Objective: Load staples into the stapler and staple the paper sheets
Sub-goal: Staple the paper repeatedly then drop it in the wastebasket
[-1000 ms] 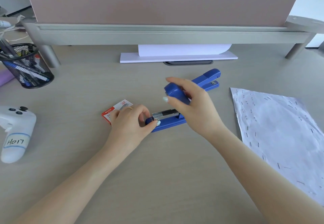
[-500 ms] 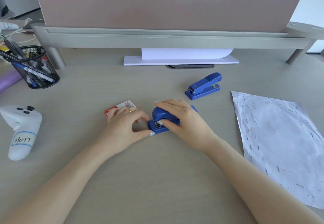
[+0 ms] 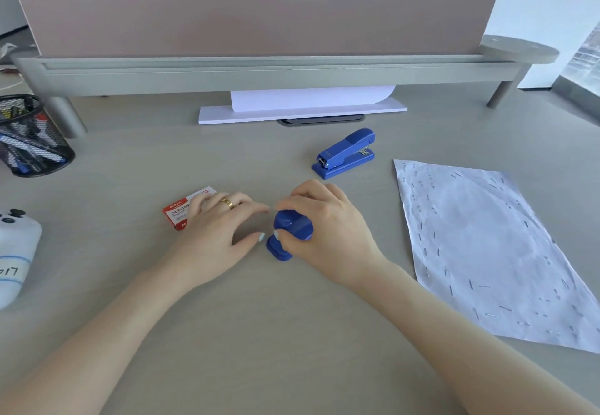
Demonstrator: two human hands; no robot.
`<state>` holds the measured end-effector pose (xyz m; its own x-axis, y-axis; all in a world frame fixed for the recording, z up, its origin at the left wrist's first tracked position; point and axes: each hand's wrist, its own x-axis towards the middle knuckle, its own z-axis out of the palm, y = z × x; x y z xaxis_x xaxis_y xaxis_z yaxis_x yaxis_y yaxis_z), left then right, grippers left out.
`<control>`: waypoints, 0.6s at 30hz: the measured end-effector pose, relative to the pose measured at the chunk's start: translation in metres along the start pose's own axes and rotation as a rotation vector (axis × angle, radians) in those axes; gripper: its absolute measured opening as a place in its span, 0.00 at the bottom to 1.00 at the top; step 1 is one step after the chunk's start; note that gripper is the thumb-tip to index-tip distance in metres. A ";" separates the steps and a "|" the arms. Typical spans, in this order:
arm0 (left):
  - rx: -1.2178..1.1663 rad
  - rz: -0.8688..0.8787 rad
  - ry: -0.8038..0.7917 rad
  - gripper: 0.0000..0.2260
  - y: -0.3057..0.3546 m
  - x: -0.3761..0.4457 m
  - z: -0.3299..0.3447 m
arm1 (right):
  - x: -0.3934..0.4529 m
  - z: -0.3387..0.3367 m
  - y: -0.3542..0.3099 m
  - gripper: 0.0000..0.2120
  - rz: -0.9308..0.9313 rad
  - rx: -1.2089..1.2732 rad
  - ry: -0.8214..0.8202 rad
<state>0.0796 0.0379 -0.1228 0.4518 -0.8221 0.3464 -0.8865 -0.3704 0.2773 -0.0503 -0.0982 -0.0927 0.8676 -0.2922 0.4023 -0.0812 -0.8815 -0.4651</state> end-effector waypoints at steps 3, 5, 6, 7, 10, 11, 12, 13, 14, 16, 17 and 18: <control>0.021 0.084 -0.002 0.24 0.016 0.014 0.005 | -0.014 -0.017 0.012 0.12 -0.049 0.076 -0.090; 0.006 0.154 -0.023 0.27 0.033 0.028 0.008 | -0.024 -0.031 0.023 0.13 -0.053 0.143 -0.167; 0.001 0.196 -0.030 0.28 0.042 0.035 0.011 | -0.029 -0.037 0.028 0.13 -0.044 0.194 -0.194; 0.001 0.243 -0.038 0.28 0.052 0.042 0.014 | -0.034 -0.043 0.033 0.13 -0.035 0.241 -0.203; 0.023 0.358 -0.080 0.23 0.081 0.062 0.023 | -0.047 -0.056 0.052 0.17 0.033 0.251 -0.081; 0.020 0.361 -0.118 0.20 0.087 0.068 0.025 | -0.048 -0.062 0.060 0.19 0.116 0.246 -0.020; 0.016 0.355 -0.152 0.17 0.091 0.073 0.027 | -0.048 -0.067 0.069 0.20 0.219 0.239 0.036; 0.019 0.355 -0.160 0.15 0.094 0.078 0.028 | -0.047 -0.072 0.079 0.21 0.328 0.199 0.070; 0.038 0.362 -0.139 0.13 0.095 0.081 0.029 | -0.046 -0.077 0.089 0.21 0.438 0.117 0.065; 0.123 0.373 -0.065 0.11 0.095 0.086 0.032 | -0.049 -0.081 0.109 0.26 0.622 -0.070 -0.060; 0.154 0.359 -0.029 0.12 0.095 0.088 0.035 | -0.052 -0.081 0.116 0.29 0.666 -0.137 -0.140; 0.161 0.331 0.002 0.12 0.095 0.089 0.037 | -0.054 -0.080 0.121 0.32 0.680 -0.178 -0.199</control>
<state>0.0317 -0.0865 -0.0990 0.1374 -0.9083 0.3951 -0.9890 -0.1476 0.0047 -0.1464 -0.2190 -0.1077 0.6685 -0.7384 -0.0885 -0.6975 -0.5813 -0.4189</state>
